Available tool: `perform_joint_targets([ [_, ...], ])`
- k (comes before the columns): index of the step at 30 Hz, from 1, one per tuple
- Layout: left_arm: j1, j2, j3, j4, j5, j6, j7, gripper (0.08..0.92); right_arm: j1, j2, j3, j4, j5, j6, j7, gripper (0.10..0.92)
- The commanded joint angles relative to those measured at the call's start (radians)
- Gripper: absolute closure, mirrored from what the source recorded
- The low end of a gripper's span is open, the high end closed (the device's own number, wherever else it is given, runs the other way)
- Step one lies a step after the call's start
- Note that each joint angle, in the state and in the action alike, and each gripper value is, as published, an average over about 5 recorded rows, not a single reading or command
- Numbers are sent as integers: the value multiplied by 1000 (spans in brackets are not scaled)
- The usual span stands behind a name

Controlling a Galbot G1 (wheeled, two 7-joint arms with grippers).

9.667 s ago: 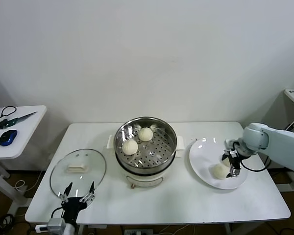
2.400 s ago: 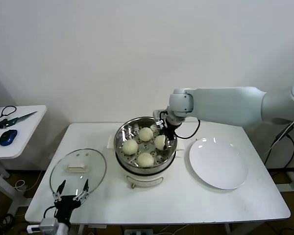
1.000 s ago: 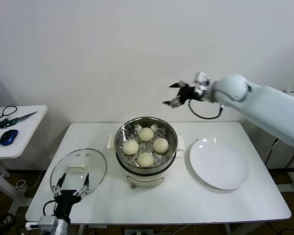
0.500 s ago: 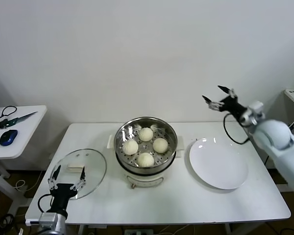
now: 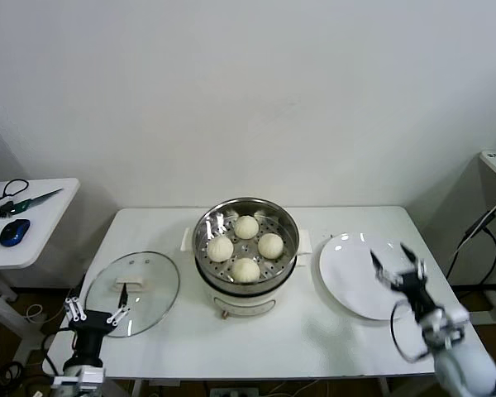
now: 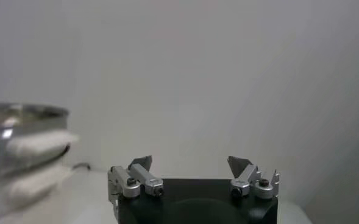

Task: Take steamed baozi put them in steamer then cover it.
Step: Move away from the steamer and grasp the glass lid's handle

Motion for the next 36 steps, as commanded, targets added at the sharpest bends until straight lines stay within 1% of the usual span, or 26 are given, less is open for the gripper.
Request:
perform_joint_targets([
  [1, -2, 54, -2, 76, 542, -33, -180, 177, -231, 216, 73, 32, -117, 102, 28, 203],
  [6, -48, 89, 7, 225, 785, -27, -227, 177, -238, 256, 58, 44, -145, 102, 32, 203],
  [10, -102, 100, 15, 341, 864, -28, -247, 177, -243, 277, 58, 65, -158, 98, 35, 203],
  [14, -154, 105, 21, 437, 887, -29, -259, 177, -250, 292, 60, 82, -164, 96, 38, 203],
  [19, -204, 107, 35, 510, 880, -28, -255, 177, -266, 312, 65, 106, -167, 93, 40, 203],
  [25, -290, 108, 45, 593, 880, -28, -254, 177, -287, 329, 69, 135, -171, 92, 41, 203],
  [36, -414, 120, 75, 680, 881, -16, -243, 177, -305, 348, 75, 163, -187, 93, 43, 203],
])
